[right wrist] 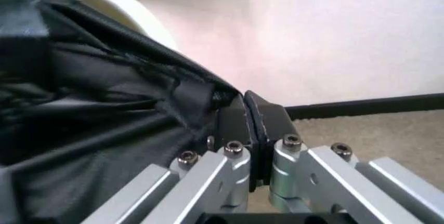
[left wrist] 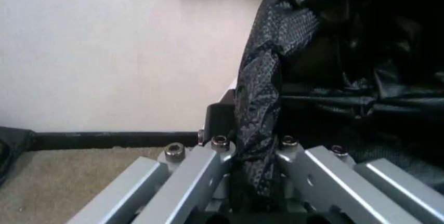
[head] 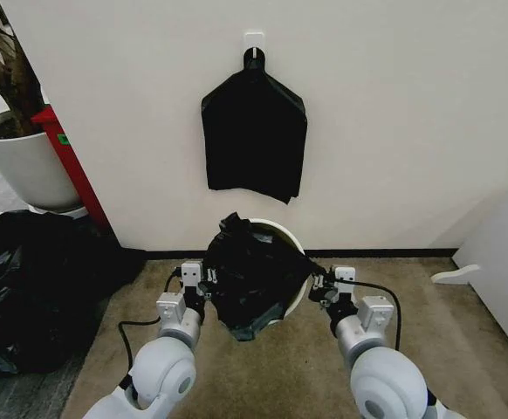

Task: Place the garbage bag over the trash bin.

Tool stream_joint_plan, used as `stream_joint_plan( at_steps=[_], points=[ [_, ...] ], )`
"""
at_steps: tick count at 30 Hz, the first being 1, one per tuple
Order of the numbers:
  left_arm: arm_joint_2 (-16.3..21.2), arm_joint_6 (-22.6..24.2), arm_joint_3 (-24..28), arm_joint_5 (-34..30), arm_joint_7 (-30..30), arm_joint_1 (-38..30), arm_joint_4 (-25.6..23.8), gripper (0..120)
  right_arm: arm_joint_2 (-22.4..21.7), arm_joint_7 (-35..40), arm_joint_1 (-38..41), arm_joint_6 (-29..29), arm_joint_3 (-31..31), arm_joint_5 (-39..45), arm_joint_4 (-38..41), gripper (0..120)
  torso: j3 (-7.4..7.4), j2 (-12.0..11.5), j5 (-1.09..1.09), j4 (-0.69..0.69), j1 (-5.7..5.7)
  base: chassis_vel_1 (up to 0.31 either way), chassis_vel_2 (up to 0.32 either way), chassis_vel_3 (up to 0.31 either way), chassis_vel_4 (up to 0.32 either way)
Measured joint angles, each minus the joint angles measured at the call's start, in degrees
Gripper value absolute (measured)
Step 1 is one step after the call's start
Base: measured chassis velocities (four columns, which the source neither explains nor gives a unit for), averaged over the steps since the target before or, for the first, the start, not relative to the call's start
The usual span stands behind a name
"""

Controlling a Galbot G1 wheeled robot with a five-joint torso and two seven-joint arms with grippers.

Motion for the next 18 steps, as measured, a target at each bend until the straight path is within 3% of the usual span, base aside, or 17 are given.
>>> stream_joint_plan(
  at_steps=[13,18],
  points=[
    [-0.5,-0.3,0.0,-1.2,0.0,-1.3,0.2,2,-2.6,1.2,-0.7,-2.0,5.3,3.8,-0.9,0,0.00,0.0,0.01,-0.01,0.00,0.000,0.000,0.000,0.000],
    [-0.7,-0.3,0.0,-1.5,-0.1,-1.9,1.0,2,-2.4,1.5,-1.8,-2.0,5.2,4.6,4.0,5,0.00,0.0,-0.01,0.00,0.00,0.000,0.000,0.000,0.000]
  ],
)
